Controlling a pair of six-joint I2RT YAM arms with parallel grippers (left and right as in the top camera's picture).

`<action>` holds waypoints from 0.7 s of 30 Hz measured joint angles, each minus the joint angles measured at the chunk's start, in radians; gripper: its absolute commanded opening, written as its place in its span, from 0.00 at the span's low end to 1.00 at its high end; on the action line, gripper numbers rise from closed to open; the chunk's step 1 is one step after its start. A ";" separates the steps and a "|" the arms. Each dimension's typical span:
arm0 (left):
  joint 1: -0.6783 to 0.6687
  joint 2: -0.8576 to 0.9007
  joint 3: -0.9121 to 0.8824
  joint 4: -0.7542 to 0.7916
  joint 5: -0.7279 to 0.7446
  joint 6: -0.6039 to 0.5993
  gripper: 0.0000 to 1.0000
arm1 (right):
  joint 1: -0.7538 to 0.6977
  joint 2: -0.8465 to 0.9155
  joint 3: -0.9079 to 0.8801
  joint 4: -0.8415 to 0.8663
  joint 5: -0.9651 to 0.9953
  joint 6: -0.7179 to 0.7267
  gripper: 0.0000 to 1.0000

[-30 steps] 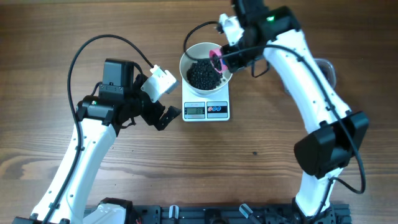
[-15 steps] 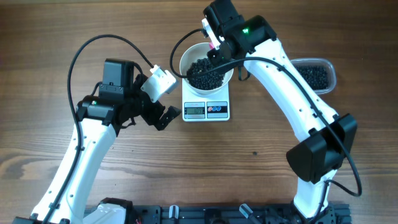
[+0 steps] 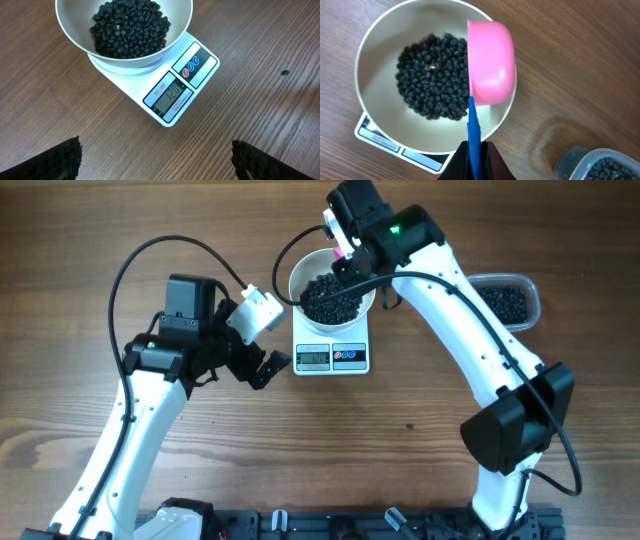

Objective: Scoop item into bowl and weigh 150g on scale
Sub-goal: 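Carry the scoop to the bowl and tip beans in, then return the scoop right and lower it into the bean tub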

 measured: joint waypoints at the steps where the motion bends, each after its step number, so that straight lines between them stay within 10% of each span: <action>1: 0.000 0.000 0.000 0.000 0.000 0.000 1.00 | 0.000 0.000 0.000 0.000 -0.012 0.000 0.04; 8: 0.000 0.000 0.000 0.000 0.000 0.000 1.00 | -0.081 -0.009 0.000 0.000 -0.166 0.005 0.04; 21: 0.000 0.000 0.000 0.000 0.000 0.000 1.00 | -0.660 -0.240 0.013 -0.225 -0.285 0.027 0.04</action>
